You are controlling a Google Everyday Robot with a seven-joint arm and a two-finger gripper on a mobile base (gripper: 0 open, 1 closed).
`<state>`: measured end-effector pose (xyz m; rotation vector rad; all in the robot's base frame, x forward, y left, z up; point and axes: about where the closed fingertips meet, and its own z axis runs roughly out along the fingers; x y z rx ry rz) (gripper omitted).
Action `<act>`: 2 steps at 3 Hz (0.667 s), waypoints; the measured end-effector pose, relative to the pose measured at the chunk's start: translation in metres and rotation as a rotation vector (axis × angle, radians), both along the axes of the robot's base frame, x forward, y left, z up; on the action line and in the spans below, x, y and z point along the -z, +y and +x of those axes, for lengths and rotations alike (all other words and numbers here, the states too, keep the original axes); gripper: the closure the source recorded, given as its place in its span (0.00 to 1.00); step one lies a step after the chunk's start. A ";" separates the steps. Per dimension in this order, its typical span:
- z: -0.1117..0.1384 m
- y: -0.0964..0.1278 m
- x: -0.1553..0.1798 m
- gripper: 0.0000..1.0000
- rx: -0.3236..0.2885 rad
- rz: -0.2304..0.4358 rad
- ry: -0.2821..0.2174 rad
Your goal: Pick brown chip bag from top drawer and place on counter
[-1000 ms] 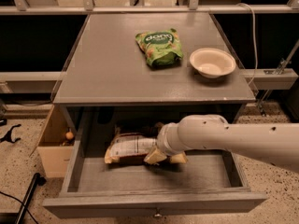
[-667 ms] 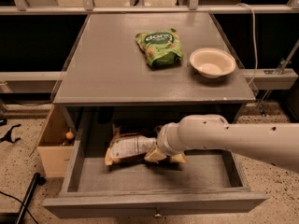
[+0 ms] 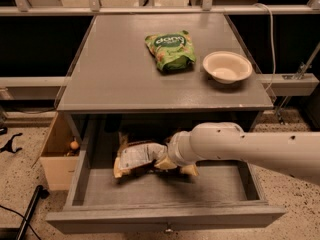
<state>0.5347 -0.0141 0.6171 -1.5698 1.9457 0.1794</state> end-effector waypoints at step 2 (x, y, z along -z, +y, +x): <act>-0.013 -0.001 -0.027 1.00 -0.018 -0.001 -0.024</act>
Offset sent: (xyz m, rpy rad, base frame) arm -0.0295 -0.0029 0.0592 -0.0005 -0.0628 0.0383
